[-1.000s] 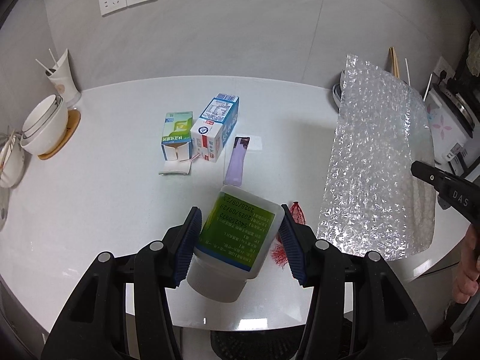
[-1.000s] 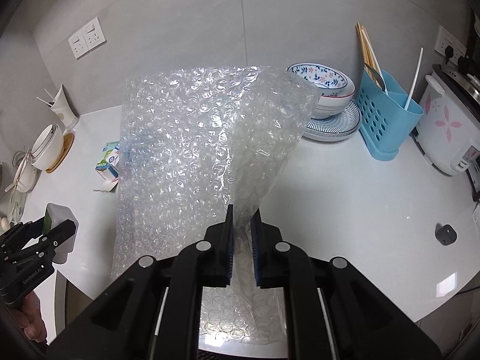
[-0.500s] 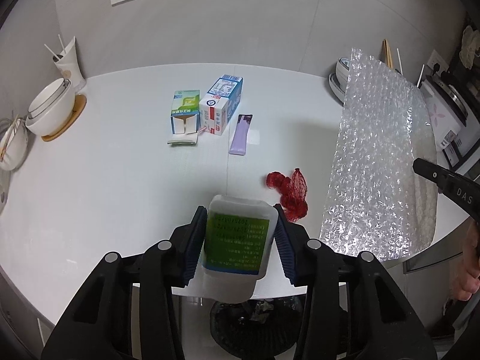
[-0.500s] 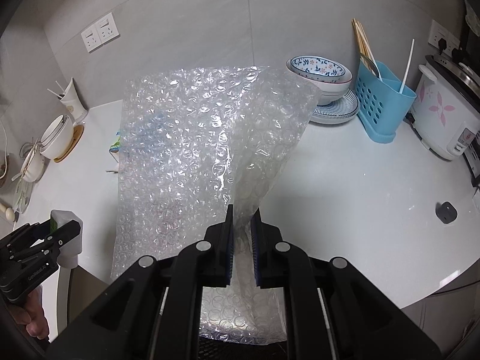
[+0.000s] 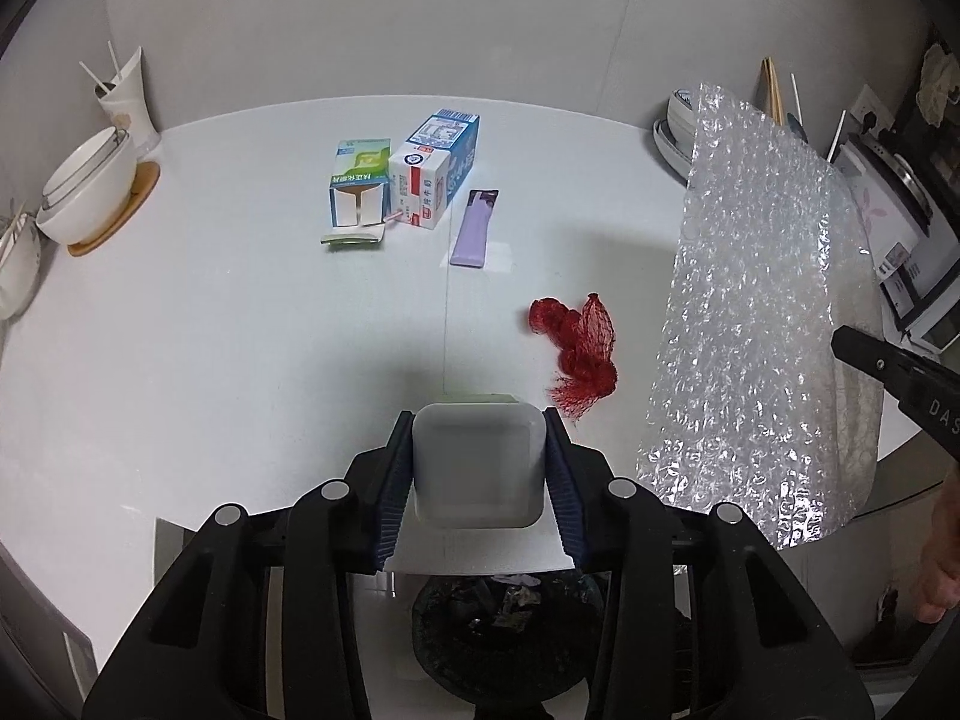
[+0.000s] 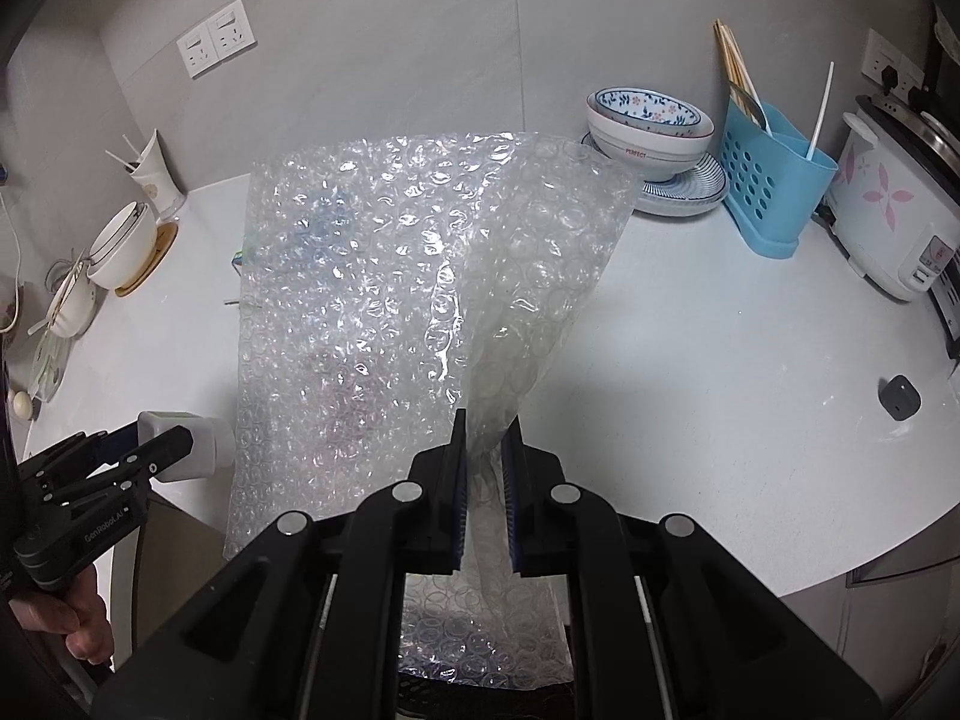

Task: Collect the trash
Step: 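Lift the bottle and bubble wrap and carry them down toward the bin, then open the left tool dropping the bottle while the right tool drops the bubble wrap into the bin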

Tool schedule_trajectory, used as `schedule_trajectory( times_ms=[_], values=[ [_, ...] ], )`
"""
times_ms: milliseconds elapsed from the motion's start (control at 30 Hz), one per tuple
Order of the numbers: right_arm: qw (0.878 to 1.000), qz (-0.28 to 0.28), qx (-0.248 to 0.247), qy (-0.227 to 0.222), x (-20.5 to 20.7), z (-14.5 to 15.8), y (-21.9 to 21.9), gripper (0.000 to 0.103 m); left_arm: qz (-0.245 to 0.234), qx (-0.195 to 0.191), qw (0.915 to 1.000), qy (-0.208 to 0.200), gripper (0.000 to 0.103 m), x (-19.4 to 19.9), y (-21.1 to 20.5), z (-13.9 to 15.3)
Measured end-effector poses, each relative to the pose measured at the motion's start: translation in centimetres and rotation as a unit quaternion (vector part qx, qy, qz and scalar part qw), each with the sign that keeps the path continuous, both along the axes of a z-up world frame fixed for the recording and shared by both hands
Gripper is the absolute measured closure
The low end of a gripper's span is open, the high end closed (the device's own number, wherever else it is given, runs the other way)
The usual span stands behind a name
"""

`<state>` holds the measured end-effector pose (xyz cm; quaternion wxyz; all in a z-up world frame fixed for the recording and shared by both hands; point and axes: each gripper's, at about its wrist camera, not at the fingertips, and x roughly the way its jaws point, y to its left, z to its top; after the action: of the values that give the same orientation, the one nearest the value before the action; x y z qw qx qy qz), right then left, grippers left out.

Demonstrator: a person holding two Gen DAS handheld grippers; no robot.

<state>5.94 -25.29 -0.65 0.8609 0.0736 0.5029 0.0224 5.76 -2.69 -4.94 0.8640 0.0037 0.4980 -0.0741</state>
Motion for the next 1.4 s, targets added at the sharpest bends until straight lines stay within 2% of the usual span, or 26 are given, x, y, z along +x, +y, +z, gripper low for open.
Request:
schedule_trajectory(
  times_ms=[767,1100,1400],
  values=[
    [0.999,0.045,0.014,0.021,-4.8,-1.4,2.1,0.094,0.009,-0.014,0.9999,-0.003,0.063,-6.2,2.3,0.7],
    [0.996,0.084,0.015,0.038,-8.2,-2.9,3.2,0.094,0.012,-0.019,0.9996,0.016,0.063,-10.0,3.1,-0.8],
    [0.99,0.12,0.008,0.068,-11.7,-6.0,3.9,0.094,0.012,-0.022,0.9989,0.04,0.063,-12.9,3.1,-3.4]
  ],
)
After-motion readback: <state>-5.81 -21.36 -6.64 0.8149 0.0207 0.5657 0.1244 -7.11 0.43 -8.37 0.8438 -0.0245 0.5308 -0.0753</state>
